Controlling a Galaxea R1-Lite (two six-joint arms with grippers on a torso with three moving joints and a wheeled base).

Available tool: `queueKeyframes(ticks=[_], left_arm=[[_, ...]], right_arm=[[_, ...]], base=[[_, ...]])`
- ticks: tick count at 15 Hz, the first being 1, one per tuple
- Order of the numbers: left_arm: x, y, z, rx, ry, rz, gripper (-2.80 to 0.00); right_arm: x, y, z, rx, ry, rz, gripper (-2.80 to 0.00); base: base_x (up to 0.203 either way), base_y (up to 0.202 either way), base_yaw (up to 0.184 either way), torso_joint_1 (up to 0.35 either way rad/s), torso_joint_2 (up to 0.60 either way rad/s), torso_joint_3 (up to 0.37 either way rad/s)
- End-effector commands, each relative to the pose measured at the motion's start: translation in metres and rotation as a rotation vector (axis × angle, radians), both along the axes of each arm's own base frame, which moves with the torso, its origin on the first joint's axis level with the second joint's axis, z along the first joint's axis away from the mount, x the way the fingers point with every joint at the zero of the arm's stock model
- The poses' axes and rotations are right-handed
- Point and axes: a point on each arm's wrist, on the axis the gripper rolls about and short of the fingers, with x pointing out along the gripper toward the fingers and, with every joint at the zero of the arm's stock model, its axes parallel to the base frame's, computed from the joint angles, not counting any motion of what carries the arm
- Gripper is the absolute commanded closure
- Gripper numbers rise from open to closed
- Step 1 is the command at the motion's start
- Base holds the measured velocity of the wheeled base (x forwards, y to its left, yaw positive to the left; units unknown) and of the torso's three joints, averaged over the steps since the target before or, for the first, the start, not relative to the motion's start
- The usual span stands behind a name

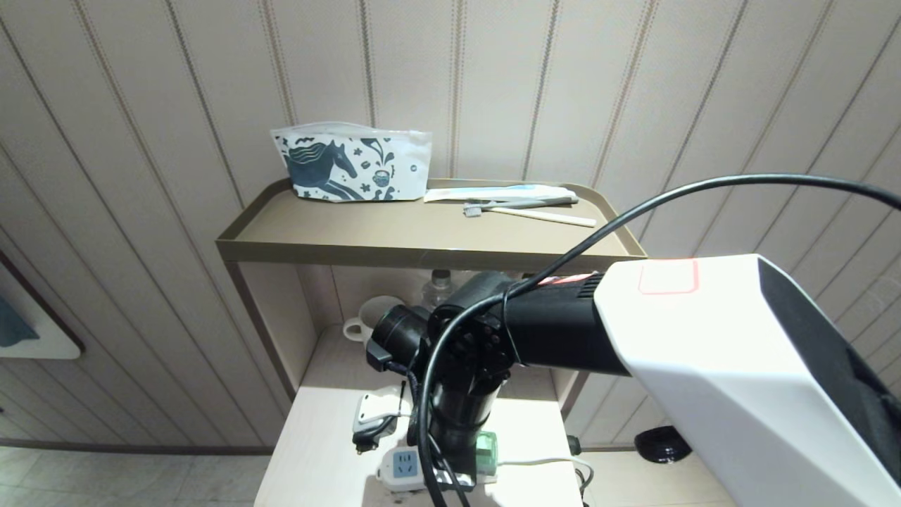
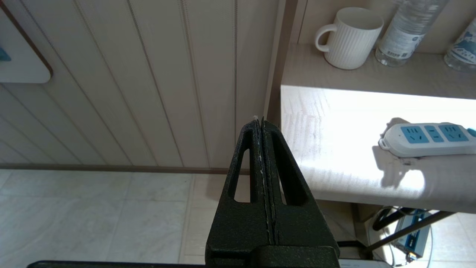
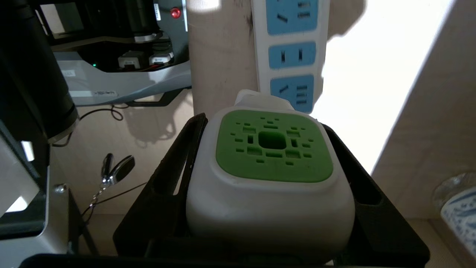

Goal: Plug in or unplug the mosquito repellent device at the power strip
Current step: Insert the plug into the socket

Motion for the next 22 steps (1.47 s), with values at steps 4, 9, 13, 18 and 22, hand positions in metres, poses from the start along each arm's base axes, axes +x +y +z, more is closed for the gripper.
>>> queueKeyframes(ticks=[4, 9, 13, 18, 22], left_arm=[[0.0, 0.0, 0.0, 0.0, 0.001, 0.0, 0.0], [0.0, 0.0, 0.0, 0.001, 0.001, -0.001, 0.0], [0.0, 0.0, 0.0, 0.0, 0.001, 0.0, 0.0], [0.0, 0.0, 0.0, 0.0, 0.001, 0.0, 0.0], [0.0, 0.0, 0.0, 0.0, 0.001, 0.0, 0.0]], right_arm=[[0.004, 0.007, -0.021, -0.034, 0.004, 0.045, 0.0], [0.016, 0.003, -0.021, -0.021, -0.04, 0.097, 0.0], [0.023, -0.002, -0.024, -0.038, -0.057, 0.165, 0.0], [0.032, -0.004, -0.026, -0.039, -0.098, 0.248, 0.0], [0.033, -0.002, -0.033, -0.055, -0.091, 0.275, 0.0]], base=[[0.0, 0.0, 0.0, 0.0, 0.0, 0.0], [0.0, 0.0, 0.0, 0.0, 0.0, 0.0], [0.0, 0.0, 0.0, 0.0, 0.0, 0.0], [0.0, 0.0, 0.0, 0.0, 0.0, 0.0], [0.0, 0.0, 0.0, 0.0, 0.0, 0.0]])
